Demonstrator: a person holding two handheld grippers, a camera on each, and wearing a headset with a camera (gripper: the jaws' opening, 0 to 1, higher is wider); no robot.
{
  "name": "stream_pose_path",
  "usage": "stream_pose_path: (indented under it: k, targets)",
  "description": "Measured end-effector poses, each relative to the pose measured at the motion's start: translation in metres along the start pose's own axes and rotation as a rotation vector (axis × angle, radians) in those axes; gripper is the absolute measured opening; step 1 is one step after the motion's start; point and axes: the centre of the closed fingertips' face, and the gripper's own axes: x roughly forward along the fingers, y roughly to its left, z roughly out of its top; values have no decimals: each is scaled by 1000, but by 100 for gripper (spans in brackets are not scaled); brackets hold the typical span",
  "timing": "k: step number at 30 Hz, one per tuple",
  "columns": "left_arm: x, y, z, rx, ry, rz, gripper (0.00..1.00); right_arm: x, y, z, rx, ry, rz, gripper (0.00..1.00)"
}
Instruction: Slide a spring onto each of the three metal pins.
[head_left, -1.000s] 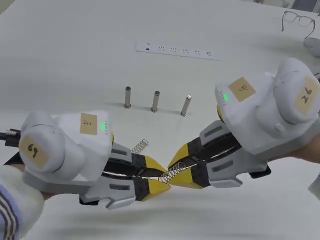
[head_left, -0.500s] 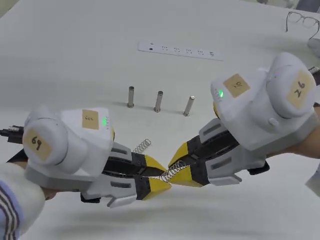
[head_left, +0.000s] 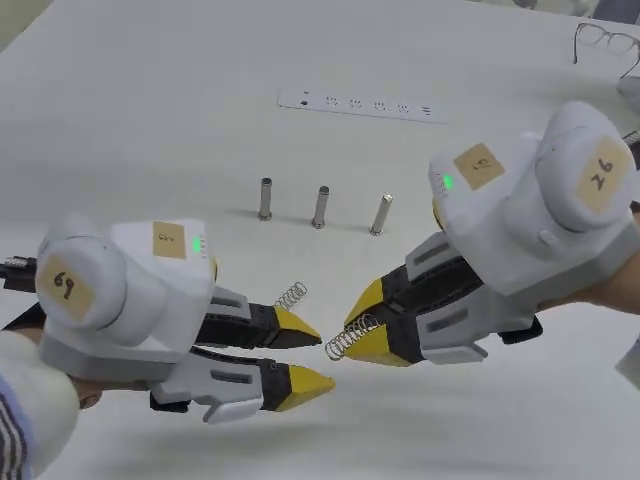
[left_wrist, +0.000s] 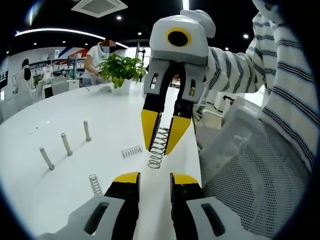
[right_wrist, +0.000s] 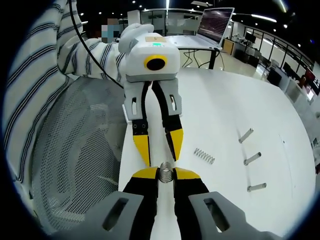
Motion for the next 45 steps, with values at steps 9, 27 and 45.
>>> stream_pose_path:
  k: [9, 27, 45]
  targets:
    - [-18, 25, -4, -23, -3, 126, 50, -5, -2, -5, 27, 5, -14, 8]
    - [-42, 50, -1, -115, -83, 268, 94, -11, 5, -3, 22, 15, -7, 8]
    - [-56, 65, -1, -159, -132, 345, 98, -21, -11, 11, -18, 70, -11, 8]
